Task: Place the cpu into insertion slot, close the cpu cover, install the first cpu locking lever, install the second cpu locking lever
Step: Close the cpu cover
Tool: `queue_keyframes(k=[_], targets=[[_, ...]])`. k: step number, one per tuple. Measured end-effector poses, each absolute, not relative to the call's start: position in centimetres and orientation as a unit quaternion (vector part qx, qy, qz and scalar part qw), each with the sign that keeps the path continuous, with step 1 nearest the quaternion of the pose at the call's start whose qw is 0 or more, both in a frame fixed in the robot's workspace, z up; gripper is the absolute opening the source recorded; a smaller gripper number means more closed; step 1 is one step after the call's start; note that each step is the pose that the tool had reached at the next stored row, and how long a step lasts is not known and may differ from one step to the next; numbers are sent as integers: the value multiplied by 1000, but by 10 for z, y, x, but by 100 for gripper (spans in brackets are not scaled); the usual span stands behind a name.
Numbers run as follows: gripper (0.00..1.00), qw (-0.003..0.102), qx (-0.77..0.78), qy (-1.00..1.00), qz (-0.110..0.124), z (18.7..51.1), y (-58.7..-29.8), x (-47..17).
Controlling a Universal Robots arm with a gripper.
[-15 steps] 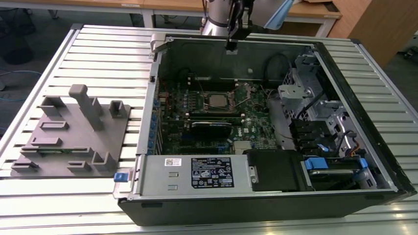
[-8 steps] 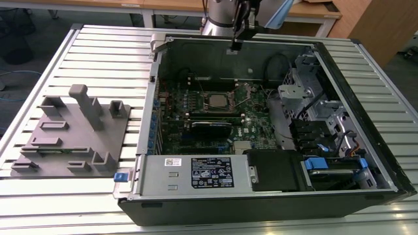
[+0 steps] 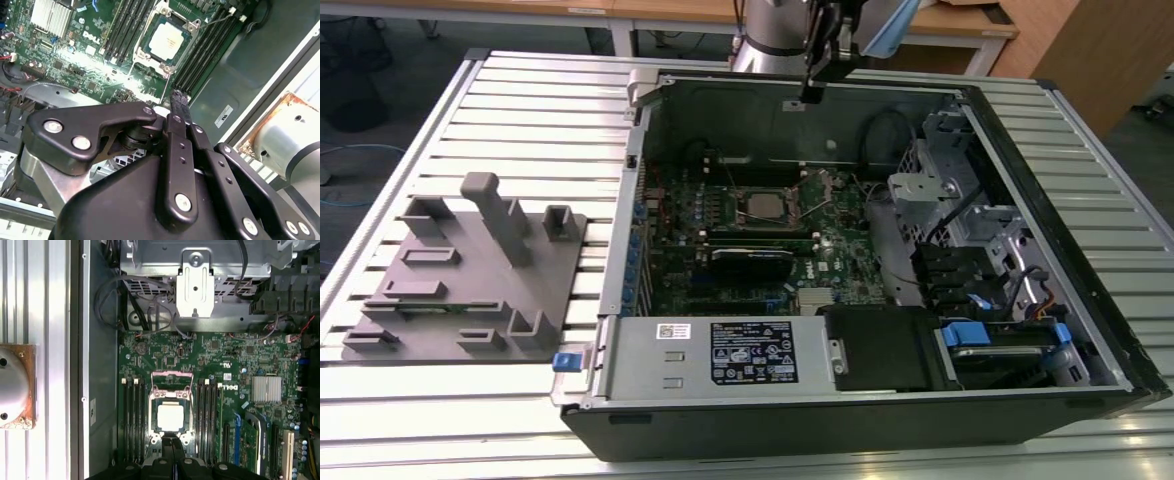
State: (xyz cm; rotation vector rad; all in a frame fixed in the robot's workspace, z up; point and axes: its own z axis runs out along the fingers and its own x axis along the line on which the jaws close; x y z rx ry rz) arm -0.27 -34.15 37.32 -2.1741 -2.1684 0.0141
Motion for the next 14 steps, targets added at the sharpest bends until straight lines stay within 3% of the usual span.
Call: queue_keyframes(k=[6,14], targets=[[11,29,-706,-707,-1,370,-342,-3],[11,29,-706,-707,-2,364,-342,-3]])
